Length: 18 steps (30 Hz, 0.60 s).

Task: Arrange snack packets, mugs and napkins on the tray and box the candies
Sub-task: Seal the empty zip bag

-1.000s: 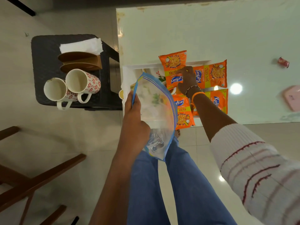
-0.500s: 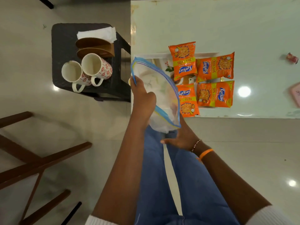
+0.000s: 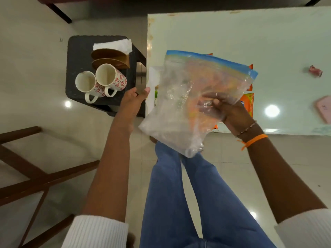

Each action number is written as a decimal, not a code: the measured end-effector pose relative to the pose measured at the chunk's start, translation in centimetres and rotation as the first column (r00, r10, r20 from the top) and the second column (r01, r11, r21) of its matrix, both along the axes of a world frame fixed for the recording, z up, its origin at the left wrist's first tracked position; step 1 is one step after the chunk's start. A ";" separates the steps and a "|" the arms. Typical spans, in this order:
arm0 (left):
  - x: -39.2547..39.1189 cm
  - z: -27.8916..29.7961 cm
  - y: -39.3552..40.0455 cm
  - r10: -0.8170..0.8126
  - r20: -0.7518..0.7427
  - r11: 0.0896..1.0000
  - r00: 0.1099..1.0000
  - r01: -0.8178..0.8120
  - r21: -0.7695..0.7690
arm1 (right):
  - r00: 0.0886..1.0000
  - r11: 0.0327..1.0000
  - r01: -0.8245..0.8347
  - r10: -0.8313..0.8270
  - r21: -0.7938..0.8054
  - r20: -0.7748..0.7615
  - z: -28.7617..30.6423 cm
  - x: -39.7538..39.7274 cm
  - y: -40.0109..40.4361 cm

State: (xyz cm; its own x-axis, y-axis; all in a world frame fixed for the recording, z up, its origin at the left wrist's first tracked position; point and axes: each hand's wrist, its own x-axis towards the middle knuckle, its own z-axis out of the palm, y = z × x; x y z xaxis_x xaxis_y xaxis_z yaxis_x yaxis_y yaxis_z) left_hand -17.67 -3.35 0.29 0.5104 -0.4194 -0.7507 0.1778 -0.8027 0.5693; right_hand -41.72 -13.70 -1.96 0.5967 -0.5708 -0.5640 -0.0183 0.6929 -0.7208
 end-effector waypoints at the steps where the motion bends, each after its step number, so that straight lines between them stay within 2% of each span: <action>1: 0.3 0.0 0.0 -0.048 -0.068 0.998 0.997 0.051 0.043 | 0.999 0.999 -0.034 0.033 0.025 0.039 0.4 -0.7 -0.6; 4: 0.3 -0.7 0.1 -0.165 -0.388 0.985 0.907 0.170 -0.021 | 0.995 0.995 -0.072 0.067 0.071 0.072 0.7 -1.4 -1.7; 6: -0.7 -0.9 0.1 -0.217 -0.447 0.976 0.868 0.187 -0.111 | 0.998 0.993 0.050 -0.055 0.111 0.041 0.6 -1.3 -2.2; 8: -1.8 -1.3 -0.1 -0.225 -0.384 0.971 0.895 0.175 -0.160 | 0.989 0.982 0.147 -0.146 0.116 -0.022 -0.2 -1.2 -2.3; 10: -3.1 -1.4 -0.5 -0.142 -0.334 0.980 0.932 0.084 -0.182 | 0.976 0.988 0.131 -0.115 0.076 -0.186 -1.1 -1.9 -2.1; 11: -3.6 -1.6 -0.7 -0.108 -0.315 0.981 0.943 0.049 -0.188 | 0.961 0.988 0.108 -0.077 0.106 -0.266 -1.4 -2.4 -1.7; 14: -4.4 -1.9 -0.7 -0.121 -0.232 0.977 0.965 0.075 -0.197 | 0.945 0.973 0.115 -0.045 0.198 -0.323 -1.8 -3.1 -0.7; 16: -4.5 -1.8 -0.8 -0.075 -0.160 0.975 0.984 0.039 -0.219 | 0.923 0.978 0.194 -0.157 0.071 -0.352 -1.7 -3.4 -0.3; 18: -4.4 -1.7 -1.1 0.039 -0.061 0.966 0.997 -0.053 -0.253 | 0.886 0.964 0.220 -0.261 -0.149 -0.383 -1.5 -3.9 -0.3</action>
